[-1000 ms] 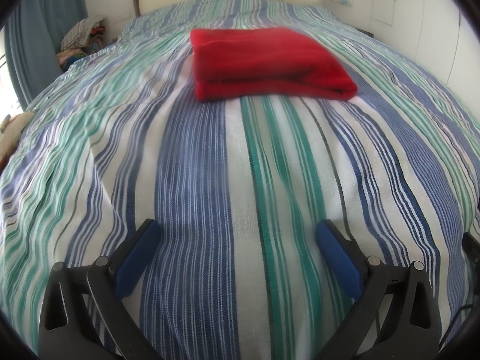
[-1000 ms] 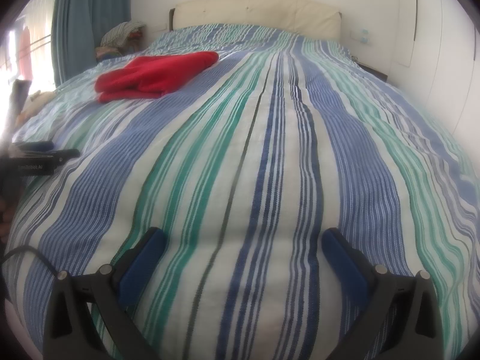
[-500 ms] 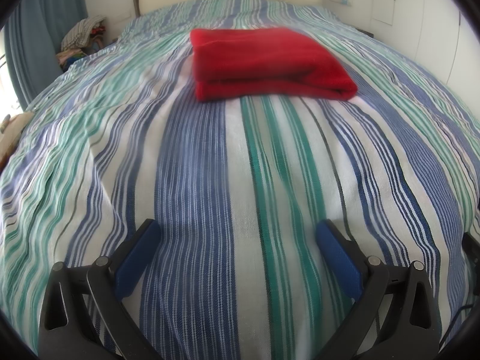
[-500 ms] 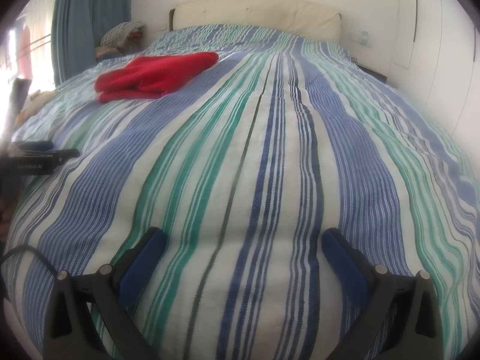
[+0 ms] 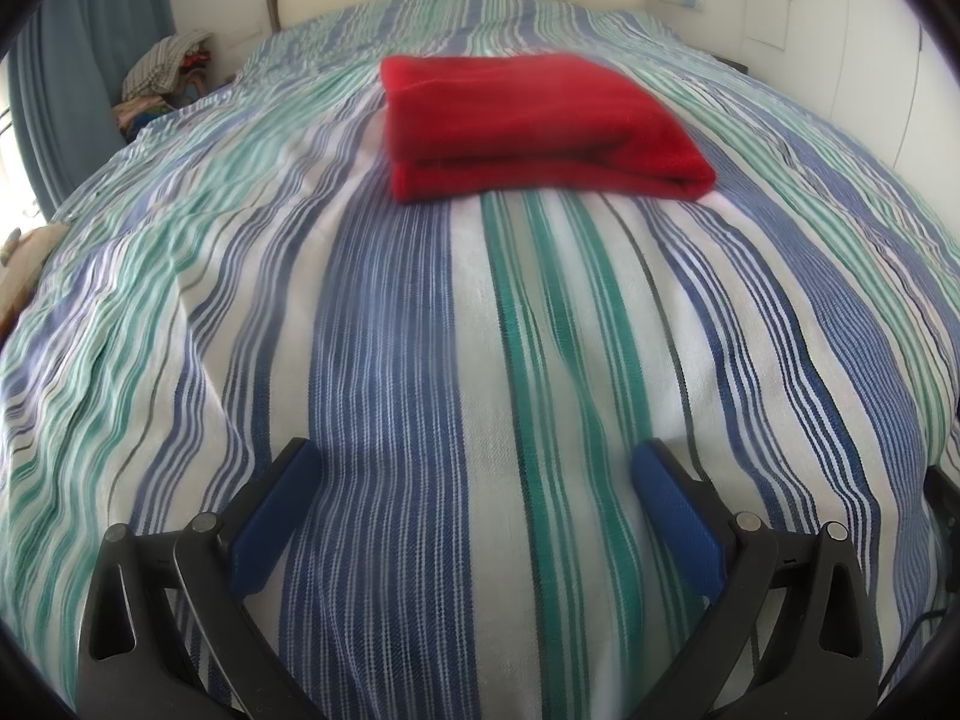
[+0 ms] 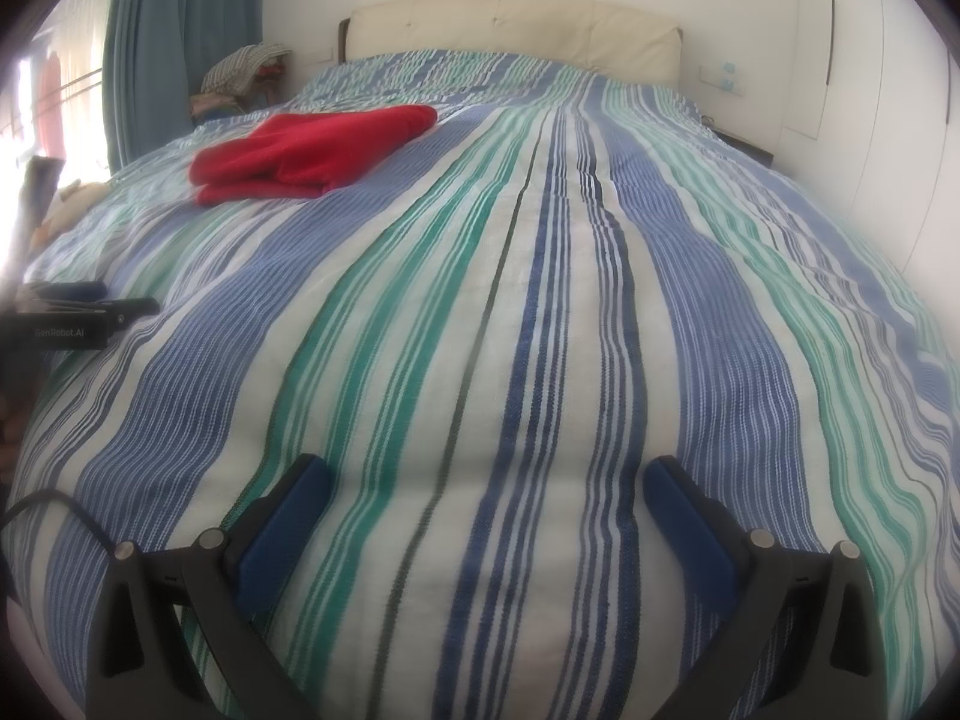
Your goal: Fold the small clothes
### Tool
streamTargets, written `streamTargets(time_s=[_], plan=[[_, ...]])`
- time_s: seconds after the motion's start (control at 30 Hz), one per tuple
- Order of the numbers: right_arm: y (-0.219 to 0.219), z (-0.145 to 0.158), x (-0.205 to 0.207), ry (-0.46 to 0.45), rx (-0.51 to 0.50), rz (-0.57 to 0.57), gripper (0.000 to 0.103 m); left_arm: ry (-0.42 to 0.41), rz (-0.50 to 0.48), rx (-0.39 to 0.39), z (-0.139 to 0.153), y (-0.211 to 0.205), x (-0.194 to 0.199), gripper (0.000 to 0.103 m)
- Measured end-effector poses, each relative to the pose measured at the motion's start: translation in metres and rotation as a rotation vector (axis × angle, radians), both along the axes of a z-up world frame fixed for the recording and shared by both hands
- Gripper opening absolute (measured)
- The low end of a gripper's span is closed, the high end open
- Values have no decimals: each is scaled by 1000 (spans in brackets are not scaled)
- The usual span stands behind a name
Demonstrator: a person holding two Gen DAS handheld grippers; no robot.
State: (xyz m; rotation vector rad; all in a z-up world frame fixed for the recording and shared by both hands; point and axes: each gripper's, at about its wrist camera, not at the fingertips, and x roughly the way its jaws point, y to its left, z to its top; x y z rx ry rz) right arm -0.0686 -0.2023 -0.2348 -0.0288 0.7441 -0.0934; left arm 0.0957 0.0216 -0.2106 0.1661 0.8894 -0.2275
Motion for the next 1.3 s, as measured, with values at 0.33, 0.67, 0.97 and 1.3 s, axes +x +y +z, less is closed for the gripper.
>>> streamTargets(time_s=[0.33, 0.67, 0.97, 1.3], plan=[[-17, 46, 17, 185, 182, 49, 103, 71, -13, -348, 95, 56, 60, 102], [-43, 114, 208, -2, 561, 145, 103, 220, 54, -402, 68, 40, 223, 102], [-27, 45, 383, 178, 781, 105, 99, 371, 97, -390, 26, 5, 259, 90], [121, 84, 354, 43, -212, 357, 25, 128, -31, -212, 87, -15, 195, 19]])
